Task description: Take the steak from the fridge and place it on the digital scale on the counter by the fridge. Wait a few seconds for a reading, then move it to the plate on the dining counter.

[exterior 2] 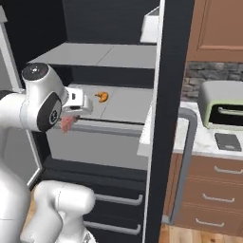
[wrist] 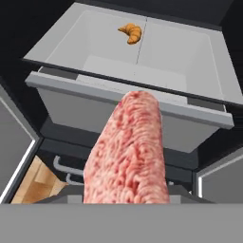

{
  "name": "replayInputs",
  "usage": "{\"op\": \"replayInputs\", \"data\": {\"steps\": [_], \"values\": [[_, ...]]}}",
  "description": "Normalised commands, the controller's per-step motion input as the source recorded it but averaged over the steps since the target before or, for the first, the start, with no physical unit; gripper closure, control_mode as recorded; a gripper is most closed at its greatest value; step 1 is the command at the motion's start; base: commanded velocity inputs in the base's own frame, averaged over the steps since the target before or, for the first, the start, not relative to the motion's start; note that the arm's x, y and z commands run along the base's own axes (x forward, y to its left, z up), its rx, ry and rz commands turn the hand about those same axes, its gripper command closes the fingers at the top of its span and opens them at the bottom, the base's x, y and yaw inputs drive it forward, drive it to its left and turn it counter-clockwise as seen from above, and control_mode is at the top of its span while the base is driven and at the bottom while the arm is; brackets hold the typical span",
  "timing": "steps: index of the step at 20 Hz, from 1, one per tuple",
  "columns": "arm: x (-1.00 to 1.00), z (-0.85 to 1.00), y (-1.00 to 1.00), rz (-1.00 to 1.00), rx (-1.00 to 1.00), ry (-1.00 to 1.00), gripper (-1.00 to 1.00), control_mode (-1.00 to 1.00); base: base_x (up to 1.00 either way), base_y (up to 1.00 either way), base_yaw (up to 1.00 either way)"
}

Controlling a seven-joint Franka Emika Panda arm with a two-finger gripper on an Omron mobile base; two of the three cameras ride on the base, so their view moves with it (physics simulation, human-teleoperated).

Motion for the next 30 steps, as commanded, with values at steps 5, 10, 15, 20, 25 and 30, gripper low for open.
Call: {"op": "replayInputs", "data": {"steps": [5,10,15,20,25,30], "values": [[0.0,0.0,0.0,0.0,0.0,0.0,1.0,1.0,-1.0,0.0,-0.3],[0.0,0.0,0.0,0.0,0.0,0.0,1.0,1.0,-0.86,-0.25,-0.38],[0.0,0.0,0.0,0.0,0.0,0.0,1.0,1.0,-0.11,-0.91,-0.47],[0.0,0.0,0.0,0.0,0.0,0.0,1.0,1.0,0.15,-0.72,-0.59],[0.0,0.0,0.0,0.0,0.0,0.0,1.0,1.0,0.04,-0.49,-0.62],[0.0,0.0,0.0,0.0,0.0,0.0,1.0,1.0,-0.09,-0.63,-0.52]]}}
